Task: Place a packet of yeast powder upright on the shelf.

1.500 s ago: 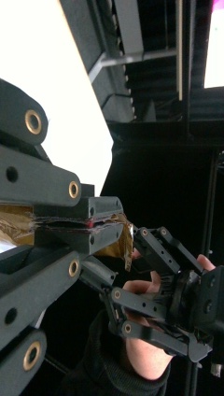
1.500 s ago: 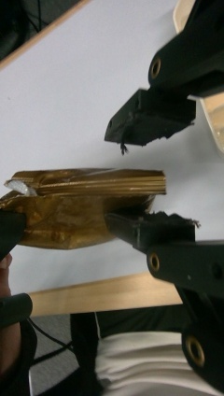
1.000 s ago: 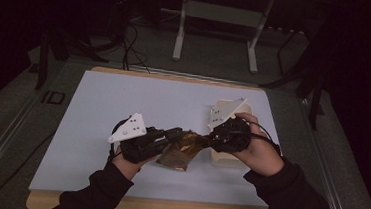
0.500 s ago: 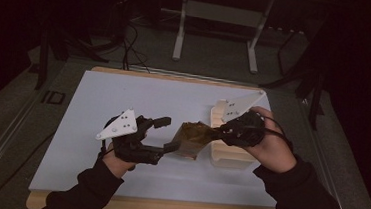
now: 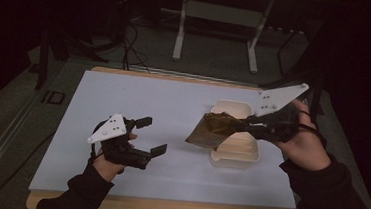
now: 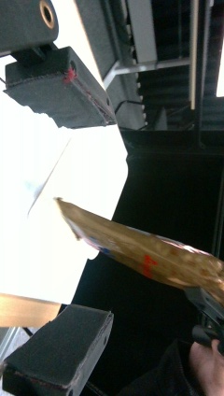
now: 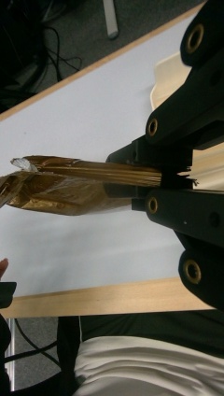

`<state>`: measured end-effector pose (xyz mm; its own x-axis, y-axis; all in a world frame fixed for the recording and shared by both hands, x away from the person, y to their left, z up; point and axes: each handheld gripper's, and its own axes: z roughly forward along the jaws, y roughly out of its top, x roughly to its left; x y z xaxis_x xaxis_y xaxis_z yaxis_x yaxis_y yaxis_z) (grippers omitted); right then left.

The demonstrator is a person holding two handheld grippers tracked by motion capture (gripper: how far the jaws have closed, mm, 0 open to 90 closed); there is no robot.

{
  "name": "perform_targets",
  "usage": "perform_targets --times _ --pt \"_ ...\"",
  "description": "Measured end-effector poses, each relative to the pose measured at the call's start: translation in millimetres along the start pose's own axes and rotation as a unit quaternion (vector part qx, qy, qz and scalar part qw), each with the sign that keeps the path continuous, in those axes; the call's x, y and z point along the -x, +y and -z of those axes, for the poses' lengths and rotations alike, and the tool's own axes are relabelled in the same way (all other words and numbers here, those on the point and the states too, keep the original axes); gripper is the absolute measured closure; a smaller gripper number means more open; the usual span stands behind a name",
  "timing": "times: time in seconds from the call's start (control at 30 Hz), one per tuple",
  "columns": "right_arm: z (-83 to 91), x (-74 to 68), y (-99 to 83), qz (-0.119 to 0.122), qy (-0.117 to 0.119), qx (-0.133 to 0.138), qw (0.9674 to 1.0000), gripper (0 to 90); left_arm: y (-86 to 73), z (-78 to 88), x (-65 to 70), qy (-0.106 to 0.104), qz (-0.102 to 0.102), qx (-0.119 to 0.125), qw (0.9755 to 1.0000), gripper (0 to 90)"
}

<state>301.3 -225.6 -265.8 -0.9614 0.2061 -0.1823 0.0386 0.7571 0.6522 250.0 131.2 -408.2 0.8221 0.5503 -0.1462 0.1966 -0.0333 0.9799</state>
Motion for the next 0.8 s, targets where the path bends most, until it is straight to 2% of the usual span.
perform_targets --times 0.17,0.23,0.37,0.47,0.53,0.63,0.8 --pt "11.9 4.4 -11.9 0.005 -0.009 -0.004 0.9999 87.8 -11.7 7.2 -2.6 0.012 0.009 -0.013 0.9998 4.4" --pt "14.8 6.4 -18.8 0.009 -0.015 -0.007 0.9998 87.9 -14.6 10.2 -1.9 0.021 0.004 -0.02 0.9996 4.4" --pt "17.1 10.1 -34.1 0.013 -0.029 -0.016 0.9994 87.9 -17.1 17.6 -1.5 0.024 0.001 -0.017 0.9996 4.2" --pt "15.3 13.1 -46.7 0.01 -0.029 -0.019 0.9993 87.8 -21.4 21.5 -3.6 0.028 0.006 -0.016 0.9995 3.7" --pt "12.8 15.4 -54.5 0.002 -0.031 -0.024 0.9992 87.9 -24.4 23.4 -4.7 0.036 0.008 -0.031 0.9988 3.6" --pt "9.3 18.6 -65.7 -0.008 -0.033 -0.037 0.9987 87.8 -28.7 28.0 -5.1 0.042 0.006 -0.03 0.9987 3.3" --pt "3.5 23.5 -78.6 -0.016 -0.032 -0.047 0.9982 87.8 -35.5 33.3 -9.1 0.047 0.017 -0.025 0.9985 3.2"
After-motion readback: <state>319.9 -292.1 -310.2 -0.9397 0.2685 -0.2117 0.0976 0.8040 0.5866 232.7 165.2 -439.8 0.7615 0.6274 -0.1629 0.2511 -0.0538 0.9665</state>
